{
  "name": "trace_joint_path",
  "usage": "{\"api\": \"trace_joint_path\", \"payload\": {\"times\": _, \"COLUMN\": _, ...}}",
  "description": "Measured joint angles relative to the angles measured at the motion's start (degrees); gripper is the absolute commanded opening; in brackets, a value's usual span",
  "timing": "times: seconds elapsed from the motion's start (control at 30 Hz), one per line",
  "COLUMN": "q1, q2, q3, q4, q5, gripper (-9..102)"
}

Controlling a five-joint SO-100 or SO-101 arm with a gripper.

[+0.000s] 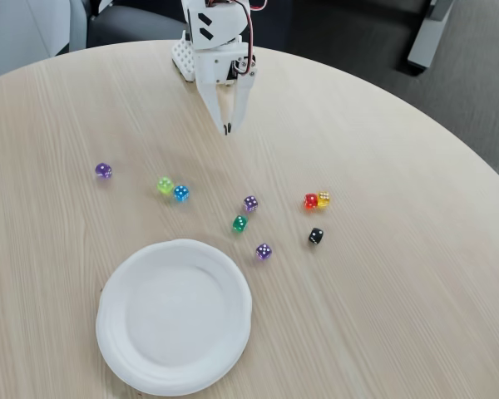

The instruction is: Pick a purple dice and put it in the plate.

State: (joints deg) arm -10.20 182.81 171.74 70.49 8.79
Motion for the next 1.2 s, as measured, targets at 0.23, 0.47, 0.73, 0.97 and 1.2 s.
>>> {"api": "trace_joint_path", "payload": {"times": 0.23, "q1": 0.0, "q2": 0.0, "q3": 0.0, "q4": 0.0, "q5": 2.5, "gripper": 0}}
{"api": "trace_joint_path", "payload": {"times": 0.47, "q1": 0.0, "q2": 0.0, "q3": 0.0, "q4": 0.0, "q5": 2.6, "gripper": 0}}
{"api": "trace_joint_path", "payload": {"times": 0.73, "q1": 0.0, "q2": 0.0, "q3": 0.0, "q4": 0.0, "q5": 2.6, "gripper": 0}}
{"api": "trace_joint_path", "payload": {"times": 0.97, "q1": 0.0, "q2": 0.0, "q3": 0.0, "q4": 0.0, "q5": 2.9, "gripper": 0}}
{"api": "trace_joint_path", "payload": {"times": 1.2, "q1": 0.0, "q2": -2.9, "q3": -0.4, "q4": -0.6, "q5": 4.5, "gripper": 0}}
